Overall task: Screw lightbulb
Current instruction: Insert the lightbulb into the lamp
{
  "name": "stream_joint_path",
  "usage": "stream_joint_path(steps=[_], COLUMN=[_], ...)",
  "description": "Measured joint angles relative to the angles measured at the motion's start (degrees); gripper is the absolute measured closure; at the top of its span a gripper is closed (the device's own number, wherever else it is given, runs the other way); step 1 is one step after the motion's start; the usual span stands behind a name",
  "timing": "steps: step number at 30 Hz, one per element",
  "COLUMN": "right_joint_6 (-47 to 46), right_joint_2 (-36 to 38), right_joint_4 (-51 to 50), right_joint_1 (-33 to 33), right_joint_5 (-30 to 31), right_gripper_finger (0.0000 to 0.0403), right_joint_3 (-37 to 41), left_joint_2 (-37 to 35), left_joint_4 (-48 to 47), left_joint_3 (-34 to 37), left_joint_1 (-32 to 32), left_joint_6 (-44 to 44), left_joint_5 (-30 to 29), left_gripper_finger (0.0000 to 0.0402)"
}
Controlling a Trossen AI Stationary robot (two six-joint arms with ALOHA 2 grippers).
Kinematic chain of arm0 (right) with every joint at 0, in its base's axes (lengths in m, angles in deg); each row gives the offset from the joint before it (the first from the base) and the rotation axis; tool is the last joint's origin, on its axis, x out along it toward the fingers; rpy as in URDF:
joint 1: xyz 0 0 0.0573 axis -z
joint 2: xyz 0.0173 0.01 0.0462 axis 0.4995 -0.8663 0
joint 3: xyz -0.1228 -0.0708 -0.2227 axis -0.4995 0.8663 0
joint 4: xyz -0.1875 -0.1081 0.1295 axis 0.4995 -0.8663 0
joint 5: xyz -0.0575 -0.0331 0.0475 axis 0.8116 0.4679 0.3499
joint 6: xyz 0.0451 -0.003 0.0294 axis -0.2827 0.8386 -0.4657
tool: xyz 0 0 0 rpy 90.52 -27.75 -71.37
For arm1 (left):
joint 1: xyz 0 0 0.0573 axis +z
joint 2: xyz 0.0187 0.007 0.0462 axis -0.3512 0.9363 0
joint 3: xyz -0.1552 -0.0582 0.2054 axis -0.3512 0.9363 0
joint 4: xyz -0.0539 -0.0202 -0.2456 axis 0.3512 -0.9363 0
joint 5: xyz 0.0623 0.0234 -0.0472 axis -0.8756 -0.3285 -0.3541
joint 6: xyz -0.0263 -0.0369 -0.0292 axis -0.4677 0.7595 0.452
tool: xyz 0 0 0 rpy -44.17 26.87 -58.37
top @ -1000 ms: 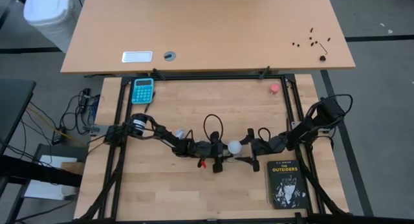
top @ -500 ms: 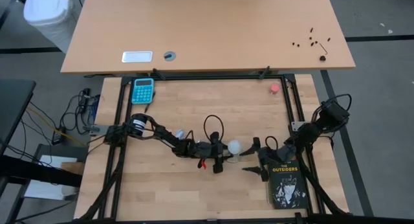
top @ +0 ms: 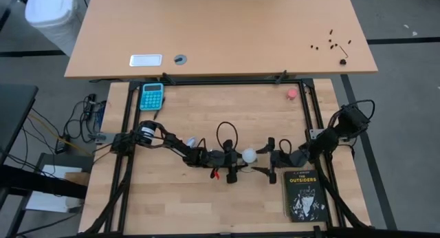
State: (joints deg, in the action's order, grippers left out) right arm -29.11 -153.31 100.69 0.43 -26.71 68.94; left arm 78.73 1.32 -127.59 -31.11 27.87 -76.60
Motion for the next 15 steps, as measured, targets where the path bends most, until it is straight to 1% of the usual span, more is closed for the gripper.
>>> stream_joint_path(steps=[3,6,9,15], right_joint_6=[1.3,4.2,6.6,7.6], right_joint_2=[0.0,0.0,-0.1,-0.1], right_joint_4=[0.0,1.9,2.4,2.6], right_joint_1=[4.5,7.4,10.1,15.2], right_joint_5=[-6.5,-13.0,-17.9,-27.0], right_gripper_finger=[0.0094,0.0094,0.0094,0.0094], right_joint_3=[0.0,0.0,0.0,-0.2], left_joint_2=[0.0,0.0,0.0,0.1], left_joint_4=[0.1,0.3,0.9,1.0], left_joint_3=[0.0,0.0,0.0,0.0], left_joint_1=[0.0,0.0,0.0,0.0], left_joint_6=[0.0,0.0,-0.1,-0.3], left_joint_5=[0.2,0.2,0.3,0.8], left_gripper_finger=[0.0209,0.0209,0.0209,0.0209])
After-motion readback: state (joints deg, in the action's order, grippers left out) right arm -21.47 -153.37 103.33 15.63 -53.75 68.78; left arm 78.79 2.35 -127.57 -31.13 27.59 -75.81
